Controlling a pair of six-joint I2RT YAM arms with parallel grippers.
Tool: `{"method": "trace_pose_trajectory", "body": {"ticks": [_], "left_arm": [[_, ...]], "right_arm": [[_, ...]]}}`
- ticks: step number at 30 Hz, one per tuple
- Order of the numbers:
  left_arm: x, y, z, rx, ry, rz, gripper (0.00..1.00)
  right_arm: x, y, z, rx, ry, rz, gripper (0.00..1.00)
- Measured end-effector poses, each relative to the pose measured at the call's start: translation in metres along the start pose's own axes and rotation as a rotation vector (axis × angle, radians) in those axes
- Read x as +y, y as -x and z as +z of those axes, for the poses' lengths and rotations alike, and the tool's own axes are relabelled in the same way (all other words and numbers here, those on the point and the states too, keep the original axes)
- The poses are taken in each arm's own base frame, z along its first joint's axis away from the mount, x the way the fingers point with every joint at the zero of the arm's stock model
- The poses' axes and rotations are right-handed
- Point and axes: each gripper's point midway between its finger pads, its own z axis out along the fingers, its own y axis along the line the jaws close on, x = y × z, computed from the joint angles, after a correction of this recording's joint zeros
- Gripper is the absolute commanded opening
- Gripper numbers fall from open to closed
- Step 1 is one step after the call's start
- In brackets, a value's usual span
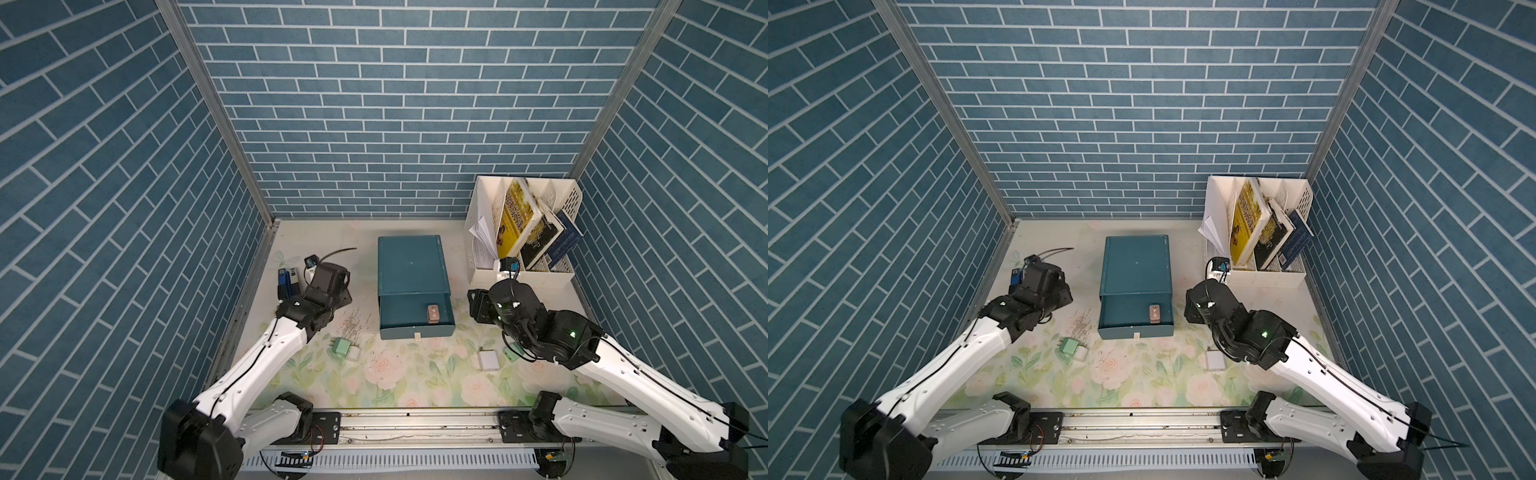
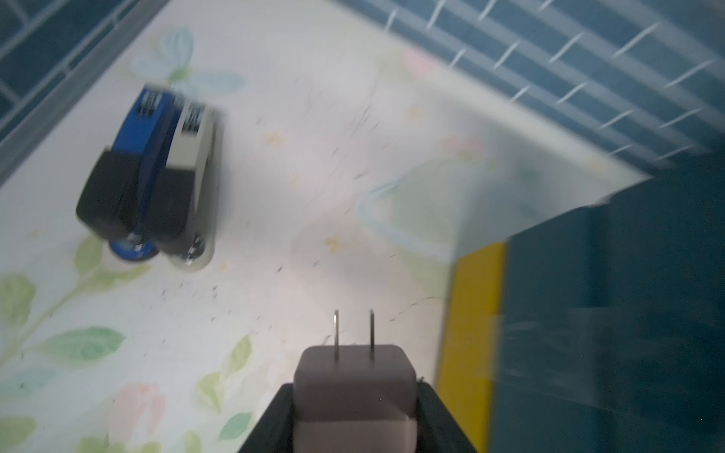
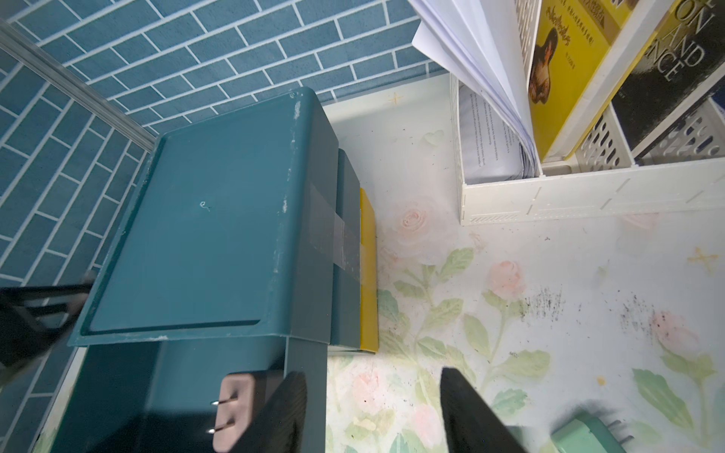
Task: Place the plugs into the drawer by color
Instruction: Pick up the plug from the center of the board, then place the plug in the drawer.
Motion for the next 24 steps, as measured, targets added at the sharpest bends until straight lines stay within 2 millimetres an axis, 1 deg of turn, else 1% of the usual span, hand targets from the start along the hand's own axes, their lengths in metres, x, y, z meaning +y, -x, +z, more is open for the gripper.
{"method": "trace_pose_trajectory", "body": {"ticks": [2, 3, 4, 6, 7, 8, 10, 12, 15, 16, 18, 23, 24], "left_arm": [[-0.038, 0.033, -0.042, -0.084, -0.174, 0.007, 0.00], [-0.056, 0.044, -0.065, -0.116, -0.265, 0.014, 0.00], [-0.069, 0.050, -0.080, -0.132, -0.333, 0.023, 0.00], [-0.097, 0.052, -0.111, -0.142, -0.476, 0.050, 0.00], [-0.107, 0.048, -0.119, -0.133, -0.521, 0.065, 0.00], [-0.119, 0.040, -0.123, -0.112, -0.565, 0.085, 0.00], [-0.136, 0.016, -0.120, -0.045, -0.604, 0.135, 0.00], [-0.147, -0.011, -0.109, 0.027, -0.606, 0.184, 0.00], [-0.150, -0.047, -0.089, 0.116, -0.575, 0.244, 0.00], [-0.150, -0.055, -0.086, 0.136, -0.567, 0.258, 0.00], [-0.151, -0.065, -0.082, 0.157, -0.558, 0.276, 0.00], [-0.152, -0.067, -0.080, 0.153, -0.543, 0.286, 0.00], [-0.152, -0.067, -0.078, 0.152, -0.538, 0.287, 0.03]], "right_arm": [[-0.002, 0.002, -0.002, -0.011, -0.002, 0.011, 0.58], [-0.003, 0.002, -0.003, -0.016, -0.003, 0.016, 0.58], [-0.004, 0.003, -0.004, -0.021, -0.004, 0.023, 0.58], [-0.006, 0.006, -0.005, -0.032, -0.007, 0.029, 0.58], [-0.007, 0.007, -0.006, -0.038, -0.010, 0.031, 0.58], [-0.008, 0.008, -0.007, -0.045, -0.013, 0.034, 0.58], [-0.011, 0.011, -0.010, -0.056, -0.016, 0.039, 0.58], [-0.014, 0.014, -0.013, -0.068, -0.018, 0.046, 0.58], [-0.017, 0.017, -0.018, -0.084, -0.018, 0.054, 0.58], [-0.018, 0.018, -0.020, -0.089, -0.018, 0.057, 0.58], [-0.020, 0.019, -0.023, -0.096, -0.017, 0.061, 0.58], [-0.023, 0.019, -0.026, -0.100, -0.016, 0.062, 0.58], [-0.023, 0.019, -0.027, -0.100, -0.016, 0.062, 0.58]]}}
